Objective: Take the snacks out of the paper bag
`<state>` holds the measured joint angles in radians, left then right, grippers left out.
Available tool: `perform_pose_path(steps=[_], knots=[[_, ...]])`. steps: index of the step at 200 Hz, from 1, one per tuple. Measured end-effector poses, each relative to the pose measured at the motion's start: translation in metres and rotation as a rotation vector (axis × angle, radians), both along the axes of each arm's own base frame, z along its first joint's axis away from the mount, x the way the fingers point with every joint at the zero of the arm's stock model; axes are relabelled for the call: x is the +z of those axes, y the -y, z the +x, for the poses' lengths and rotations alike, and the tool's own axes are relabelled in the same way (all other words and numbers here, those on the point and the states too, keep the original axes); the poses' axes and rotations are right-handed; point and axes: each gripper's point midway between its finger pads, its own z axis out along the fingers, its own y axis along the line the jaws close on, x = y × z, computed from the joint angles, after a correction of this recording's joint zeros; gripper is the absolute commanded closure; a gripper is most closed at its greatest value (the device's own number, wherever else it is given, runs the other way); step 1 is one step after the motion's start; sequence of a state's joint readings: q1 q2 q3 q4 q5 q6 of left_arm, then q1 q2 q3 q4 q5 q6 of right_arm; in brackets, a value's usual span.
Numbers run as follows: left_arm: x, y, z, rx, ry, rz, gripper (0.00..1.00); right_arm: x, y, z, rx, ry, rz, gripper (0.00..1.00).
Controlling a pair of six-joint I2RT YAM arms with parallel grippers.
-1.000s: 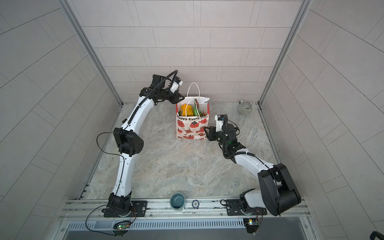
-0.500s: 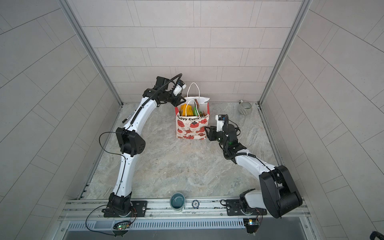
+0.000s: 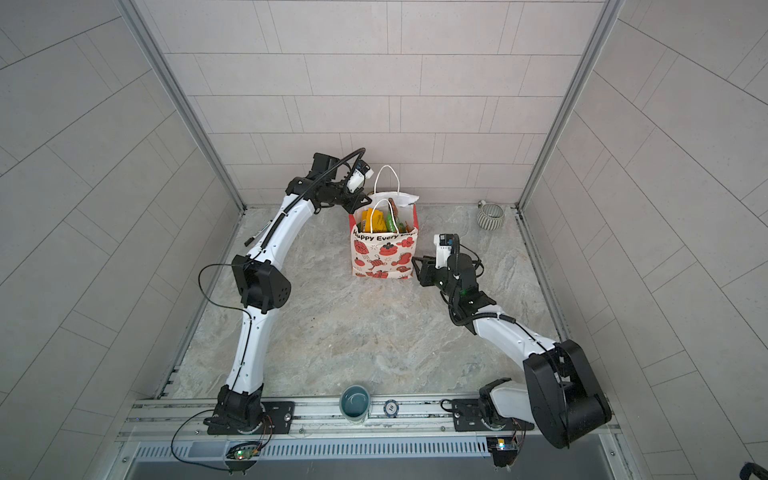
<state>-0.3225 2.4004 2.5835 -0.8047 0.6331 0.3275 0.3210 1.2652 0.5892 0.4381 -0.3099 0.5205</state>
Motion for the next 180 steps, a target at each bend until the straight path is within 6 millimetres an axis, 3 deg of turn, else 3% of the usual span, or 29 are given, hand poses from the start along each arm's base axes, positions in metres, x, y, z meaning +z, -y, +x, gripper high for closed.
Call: perform_pose_path(steps=[52, 102, 152, 180], knots=[[0.005, -0.001, -0.011, -0.029, 0.03, -0.009, 1.0, -0.042, -0.025, -0.016, 0.067, -0.138, -0.006, 0.75], [0.019, -0.001, -0.049, -0.113, 0.052, -0.045, 1.0, -0.073, -0.042, -0.018, 0.06, -0.217, 0.002, 0.81], [0.026, -0.008, -0.094, -0.178, 0.109, -0.078, 1.0, -0.077, -0.04, -0.011, 0.004, -0.187, 0.044, 0.84], [0.029, -0.009, -0.111, -0.204, 0.138, -0.106, 1.0, -0.078, -0.032, -0.023, -0.007, -0.165, 0.039, 0.82]])
